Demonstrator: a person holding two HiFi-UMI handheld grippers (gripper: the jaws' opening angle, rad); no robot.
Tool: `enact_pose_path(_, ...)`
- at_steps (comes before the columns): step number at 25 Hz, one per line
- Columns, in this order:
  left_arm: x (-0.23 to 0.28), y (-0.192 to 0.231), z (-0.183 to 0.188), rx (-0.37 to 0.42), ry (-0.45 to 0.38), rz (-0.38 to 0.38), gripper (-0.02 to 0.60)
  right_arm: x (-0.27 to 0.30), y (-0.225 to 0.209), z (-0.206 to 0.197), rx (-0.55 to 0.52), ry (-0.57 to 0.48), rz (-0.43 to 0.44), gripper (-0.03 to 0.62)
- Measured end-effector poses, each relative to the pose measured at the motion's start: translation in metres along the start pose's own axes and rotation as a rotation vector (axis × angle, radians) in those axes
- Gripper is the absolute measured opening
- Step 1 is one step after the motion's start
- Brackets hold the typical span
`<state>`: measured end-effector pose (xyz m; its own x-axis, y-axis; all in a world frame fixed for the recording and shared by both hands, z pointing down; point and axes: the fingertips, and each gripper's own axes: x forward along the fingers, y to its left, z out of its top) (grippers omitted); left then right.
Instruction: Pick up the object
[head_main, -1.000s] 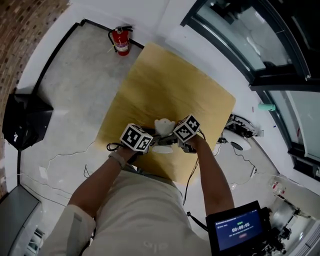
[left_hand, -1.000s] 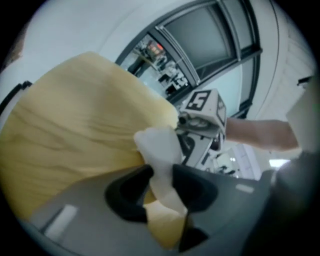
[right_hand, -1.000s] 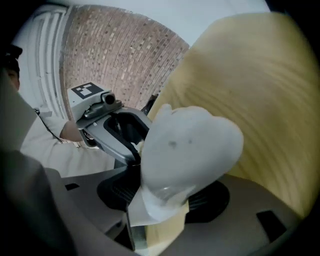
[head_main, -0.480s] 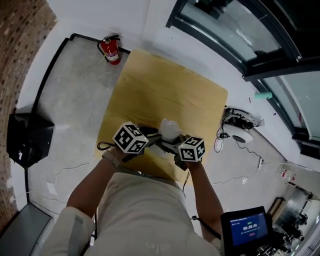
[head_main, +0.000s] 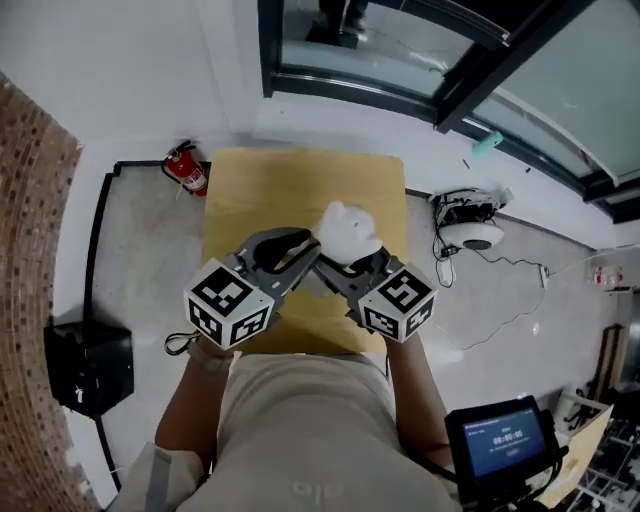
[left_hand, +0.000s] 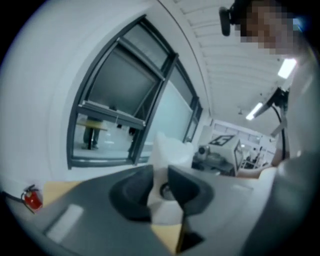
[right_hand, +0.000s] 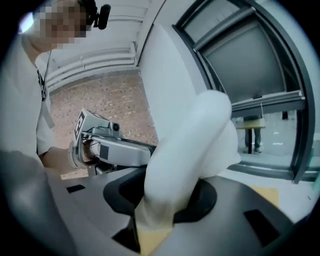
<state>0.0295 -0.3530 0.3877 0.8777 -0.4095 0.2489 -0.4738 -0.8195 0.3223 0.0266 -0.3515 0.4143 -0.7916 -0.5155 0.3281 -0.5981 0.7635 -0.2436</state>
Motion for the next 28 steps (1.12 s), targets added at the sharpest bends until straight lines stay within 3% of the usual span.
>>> enact_pose_path(4,0.008,-0.022,0.006,0.024,-0.015,-0.037,0.075,-0.024,0.0,0.003,-0.074,0.014,-0.076,0.153)
enact_pose_path(7,0.008,-0.032,0.007,0.044,-0.005,-0.056,0.074,-0.032,0.003,0.005,-0.061,-0.01,-0.098,0.153)
enact_pose_path(16,0.011,-0.052,0.01,0.068,-0.003,-0.083,0.074,-0.052,0.008,0.006,-0.049,-0.05,-0.134,0.153)
enact_pose_path(28,0.008,-0.06,0.002,0.042,0.007,-0.085,0.074,-0.058,0.017,-0.003,-0.036,-0.036,-0.132,0.153)
